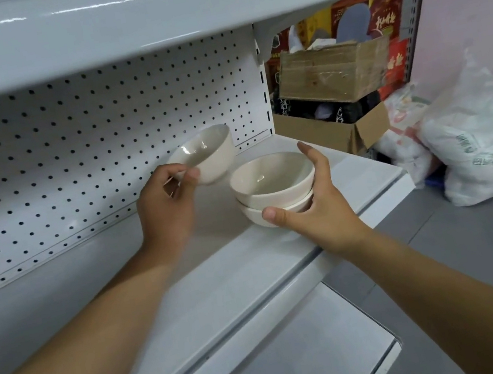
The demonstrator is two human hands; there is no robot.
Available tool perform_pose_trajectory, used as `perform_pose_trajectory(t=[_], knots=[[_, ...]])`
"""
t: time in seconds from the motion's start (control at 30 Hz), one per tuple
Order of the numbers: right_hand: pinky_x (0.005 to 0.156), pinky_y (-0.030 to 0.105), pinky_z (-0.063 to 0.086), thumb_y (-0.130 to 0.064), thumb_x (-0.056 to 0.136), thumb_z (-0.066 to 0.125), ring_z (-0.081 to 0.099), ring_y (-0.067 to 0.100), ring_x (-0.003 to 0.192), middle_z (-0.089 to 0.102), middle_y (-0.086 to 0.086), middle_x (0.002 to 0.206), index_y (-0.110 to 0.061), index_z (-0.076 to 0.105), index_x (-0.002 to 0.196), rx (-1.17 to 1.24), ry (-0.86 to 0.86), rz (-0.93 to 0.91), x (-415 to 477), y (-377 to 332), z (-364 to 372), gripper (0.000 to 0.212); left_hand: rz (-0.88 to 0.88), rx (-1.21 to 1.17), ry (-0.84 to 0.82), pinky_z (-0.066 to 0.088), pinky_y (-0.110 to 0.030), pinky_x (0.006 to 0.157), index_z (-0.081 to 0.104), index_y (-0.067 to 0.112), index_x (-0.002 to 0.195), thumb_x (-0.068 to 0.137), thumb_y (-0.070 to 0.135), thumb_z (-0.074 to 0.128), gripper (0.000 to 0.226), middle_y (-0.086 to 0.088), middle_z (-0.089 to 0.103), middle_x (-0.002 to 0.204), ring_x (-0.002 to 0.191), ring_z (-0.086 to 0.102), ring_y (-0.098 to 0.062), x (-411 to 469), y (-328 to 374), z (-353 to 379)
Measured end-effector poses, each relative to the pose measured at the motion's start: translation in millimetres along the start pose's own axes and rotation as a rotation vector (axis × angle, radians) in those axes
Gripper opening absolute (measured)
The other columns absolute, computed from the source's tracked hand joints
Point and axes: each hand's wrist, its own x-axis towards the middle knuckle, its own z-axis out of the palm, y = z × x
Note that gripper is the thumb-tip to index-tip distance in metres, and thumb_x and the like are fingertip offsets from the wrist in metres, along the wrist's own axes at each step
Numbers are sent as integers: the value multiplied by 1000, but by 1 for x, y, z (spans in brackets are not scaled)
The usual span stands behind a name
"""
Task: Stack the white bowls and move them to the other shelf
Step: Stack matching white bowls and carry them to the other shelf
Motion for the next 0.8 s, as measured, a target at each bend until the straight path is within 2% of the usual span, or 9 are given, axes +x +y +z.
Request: perform_pose_trajectory(t=[0.1, 0.17, 0.3, 0.37, 0.43, 0.53, 0.6, 0.7, 0.8], knots=[[96, 6, 44, -65, 69, 76, 51, -11, 125, 49, -25, 140, -46, 3, 158, 27, -8, 11, 0, 2, -1, 117, 55, -33, -7, 47, -12, 77, 65, 17, 95, 97, 20, 70, 6, 2, 69, 91, 78, 62, 4, -3, 20, -1], [97, 6, 43, -66, 74, 67, 53, -1, 128, 49, -17, 144, -39, 0, 161, 33, -10, 27, 0, 3, -2, 113, 81, -46, -35, 46, -10, 76, 66, 13, 97, 97, 18, 70, 6, 4, 68, 90, 77, 62, 8, -7, 34, 1], [90, -3, 39, -67, 82, 55, 50, 4, 129, 49, -10, 148, -32, 1, 161, 30, 5, 42, 2, 3, -2, 102, 79, -104, -179, 46, -12, 78, 65, 4, 97, 96, 15, 70, 12, -7, 71, 94, 82, 67, 0, -18, 50, 6], [90, -1, 39, -72, 86, 55, 50, 2, 128, 49, -11, 147, -33, 2, 161, 34, 5, 36, 3, 4, -2, 100, 87, -122, -251, 48, -18, 84, 67, 20, 94, 95, 21, 73, 6, -9, 71, 100, 92, 69, -11, -22, 50, 10], [98, 7, 40, -77, 82, 55, 49, 3, 131, 49, -12, 147, -34, 5, 160, 41, 4, 22, 4, 5, -1, 102, 86, -113, -287, 52, -30, 93, 66, 40, 87, 90, 35, 75, 11, -3, 71, 103, 100, 69, -18, -26, 49, 11], [112, 25, 41, -83, 74, 56, 48, 4, 135, 47, -13, 150, -36, 10, 159, 47, 3, 5, 5, 7, -1, 107, 77, -100, -311, 51, -38, 102, 67, 46, 85, 84, 46, 75, 8, 8, 72, 102, 106, 69, -17, -31, 50, 13], [109, 22, 42, -81, 75, 56, 49, -1, 133, 47, -17, 148, -37, 12, 158, 49, -1, 6, 5, 7, -1, 103, 93, -87, -296, 51, -41, 104, 67, 47, 85, 87, 37, 78, 15, 13, 72, 100, 109, 68, -12, -33, 50, 15], [97, 8, 44, -74, 80, 58, 50, -16, 122, 49, -25, 141, -39, 15, 155, 59, -8, 5, 5, 7, -1, 93, 86, -85, -288, 52, -39, 101, 67, 46, 82, 91, 27, 77, 23, 20, 71, 95, 109, 68, -6, -36, 49, 17], [96, 9, 46, -73, 76, 63, 52, -16, 119, 50, -23, 140, -37, 17, 156, 57, -7, 9, 3, 4, -1, 99, 81, -70, -297, 52, -35, 100, 67, 45, 83, 91, 28, 77, 21, 20, 72, 95, 108, 68, -8, -38, 48, 17]])
